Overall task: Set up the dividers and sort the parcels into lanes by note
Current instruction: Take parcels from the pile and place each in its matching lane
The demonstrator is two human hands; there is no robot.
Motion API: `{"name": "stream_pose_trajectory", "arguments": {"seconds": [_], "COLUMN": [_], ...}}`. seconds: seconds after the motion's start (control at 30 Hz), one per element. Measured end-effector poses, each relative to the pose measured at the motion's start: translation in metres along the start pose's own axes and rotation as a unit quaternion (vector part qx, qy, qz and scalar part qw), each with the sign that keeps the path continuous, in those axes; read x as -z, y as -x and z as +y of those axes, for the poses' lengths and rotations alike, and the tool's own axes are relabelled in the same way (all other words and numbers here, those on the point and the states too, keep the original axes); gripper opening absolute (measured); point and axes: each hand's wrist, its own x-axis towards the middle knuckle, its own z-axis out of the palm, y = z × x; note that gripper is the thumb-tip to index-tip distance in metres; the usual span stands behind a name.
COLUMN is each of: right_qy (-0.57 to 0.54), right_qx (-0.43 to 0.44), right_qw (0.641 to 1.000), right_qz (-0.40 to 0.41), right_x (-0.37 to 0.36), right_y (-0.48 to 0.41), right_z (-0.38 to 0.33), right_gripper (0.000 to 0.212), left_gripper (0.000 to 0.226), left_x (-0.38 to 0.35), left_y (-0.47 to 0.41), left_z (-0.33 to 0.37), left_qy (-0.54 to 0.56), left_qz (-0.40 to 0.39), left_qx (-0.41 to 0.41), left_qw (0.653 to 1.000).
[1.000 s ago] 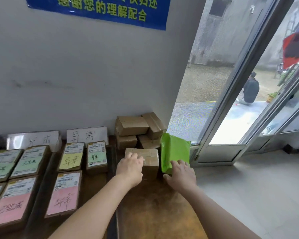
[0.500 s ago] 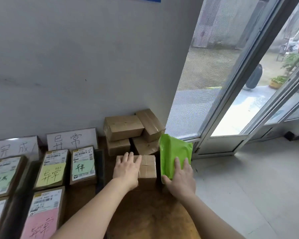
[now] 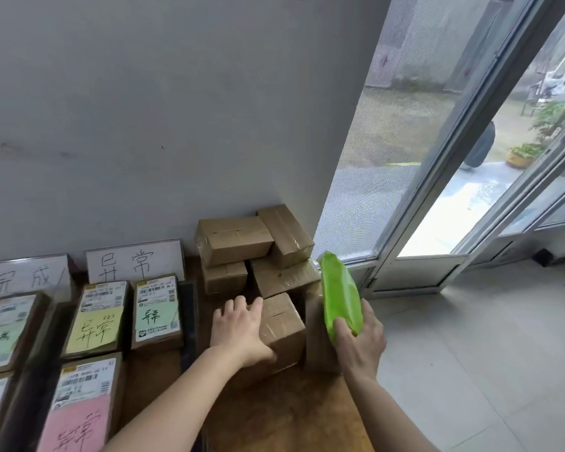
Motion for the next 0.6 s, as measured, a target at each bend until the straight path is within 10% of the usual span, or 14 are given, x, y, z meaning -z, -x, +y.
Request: {"name": "stream_pose_trajectory", "arguments": {"seconds": [0.23,0.37,0.47,0.6], "right_qy": [-0.217,-0.342,-0.421,-0.453], "right_qx": [-0.048,-0.061,-0.104,-0.146], "right_qw": [0.975,0.937,0.896,0.861], "right_qz": [-0.001,-0.040,-0.097,-0.180], "right_x": [0.020,0.028,0.034,0.042], "right_y": [0.024,0.037,0.046,0.054], "right_z": [-0.008,-0.014,-0.015,-0.017], "right_gripper": [0.070,0.046,0.031,0.033], "left_gripper": [0.116,0.110,0.063,0.043], "left_x": [0.011,0.025,0.032,0.032], "left_y": [0.024,0.041,0.054,0.068], "left_z": [-0.011,-0.018,-0.022,-0.014], "left_qy": [0.296,0.667,0.803,0.847], "left_qz": [0.020,-0.018,-0.084,-0.097], "left_qx": [0.095,0.150,0.153,0.126], "left_qw": [0.950,0.729,0.571,0.507]}}
